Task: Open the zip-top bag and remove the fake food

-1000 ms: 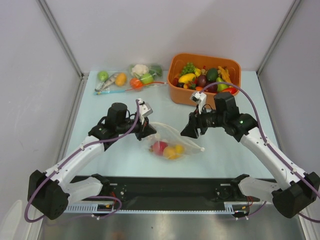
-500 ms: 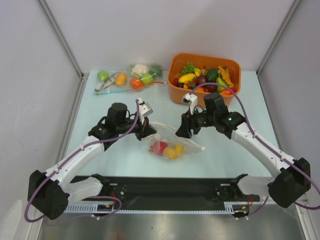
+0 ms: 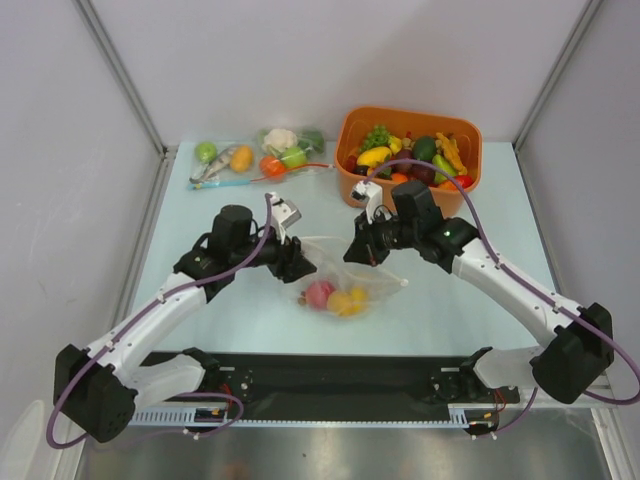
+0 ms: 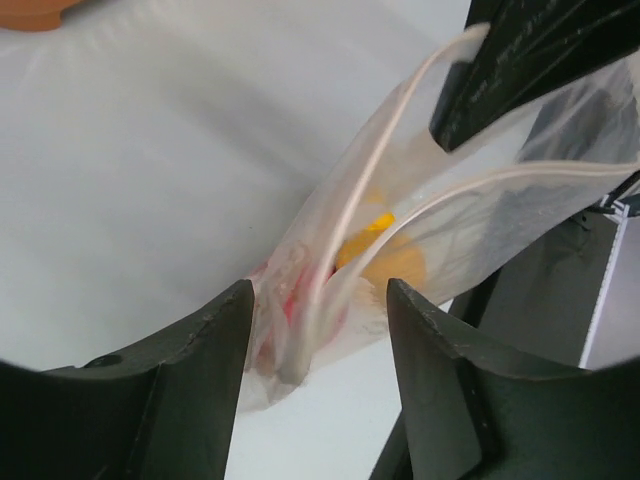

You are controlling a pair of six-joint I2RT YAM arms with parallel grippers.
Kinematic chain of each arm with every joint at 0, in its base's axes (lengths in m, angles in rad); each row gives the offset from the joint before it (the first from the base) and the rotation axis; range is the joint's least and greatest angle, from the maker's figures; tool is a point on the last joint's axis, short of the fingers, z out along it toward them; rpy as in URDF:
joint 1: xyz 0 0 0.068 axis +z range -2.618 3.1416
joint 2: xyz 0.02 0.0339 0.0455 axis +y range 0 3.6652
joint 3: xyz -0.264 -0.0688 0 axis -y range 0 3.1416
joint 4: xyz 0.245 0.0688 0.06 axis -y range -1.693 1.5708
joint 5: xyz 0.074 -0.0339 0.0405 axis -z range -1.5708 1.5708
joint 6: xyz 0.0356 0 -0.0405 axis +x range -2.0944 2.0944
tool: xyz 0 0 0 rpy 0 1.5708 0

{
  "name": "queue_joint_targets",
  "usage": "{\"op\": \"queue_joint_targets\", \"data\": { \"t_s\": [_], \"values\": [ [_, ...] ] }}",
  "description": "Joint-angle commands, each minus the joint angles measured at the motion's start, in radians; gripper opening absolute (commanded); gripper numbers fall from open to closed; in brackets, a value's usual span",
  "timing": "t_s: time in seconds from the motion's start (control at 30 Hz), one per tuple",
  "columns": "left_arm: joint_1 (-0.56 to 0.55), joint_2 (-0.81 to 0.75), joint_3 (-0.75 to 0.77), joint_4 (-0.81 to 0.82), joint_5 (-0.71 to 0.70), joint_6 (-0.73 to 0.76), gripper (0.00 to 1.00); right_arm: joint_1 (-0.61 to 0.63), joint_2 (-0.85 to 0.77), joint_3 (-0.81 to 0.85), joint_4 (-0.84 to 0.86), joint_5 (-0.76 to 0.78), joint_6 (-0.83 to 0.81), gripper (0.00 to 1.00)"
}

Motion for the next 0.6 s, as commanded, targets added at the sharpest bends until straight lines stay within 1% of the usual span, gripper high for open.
{"op": "queue_joint_targets", "data": {
  "t_s": [0.0,0.03,0.1,0.27,0.3,0.37,0.43,0.5,0.57],
  "values": [
    [-0.001,-0.054,0.086,-0.008,-0.033,-0.074,0.63,0.0,-0.023,0.099,-0.013,0.13,0.01,0.0],
    [0.0,-0.06,0.115,-0.011,-0.039,-0.083,0.66,-0.002,-0.023,0.12,-0.032,0.152,0.01,0.0],
    [0.0,-0.068,0.143,-0.012,-0.058,-0.114,0.69,-0.003,-0.024,0.139,-0.047,0.203,0.01,0.0],
    [0.0,-0.074,0.212,-0.004,-0.065,-0.201,0.7,-0.02,-0.037,0.16,-0.053,0.301,0.043,0.0],
    [0.0,-0.079,0.215,0.005,-0.078,-0.245,0.7,-0.022,-0.038,0.154,-0.052,0.332,0.048,0.0],
    [-0.003,-0.085,0.206,0.019,-0.088,-0.298,0.68,-0.023,-0.043,0.15,-0.046,0.384,0.069,0.0],
    [-0.004,-0.094,0.192,0.033,-0.098,-0.388,0.66,-0.023,-0.049,0.139,-0.039,0.425,0.091,0.0],
    [-0.021,-0.099,0.161,0.045,-0.105,-0.477,0.65,-0.023,-0.05,0.13,-0.038,0.484,0.119,0.0],
    [-0.053,-0.102,0.132,0.065,-0.133,-0.529,0.64,-0.023,-0.055,0.123,-0.03,0.52,0.137,0.0]
  ]
}}
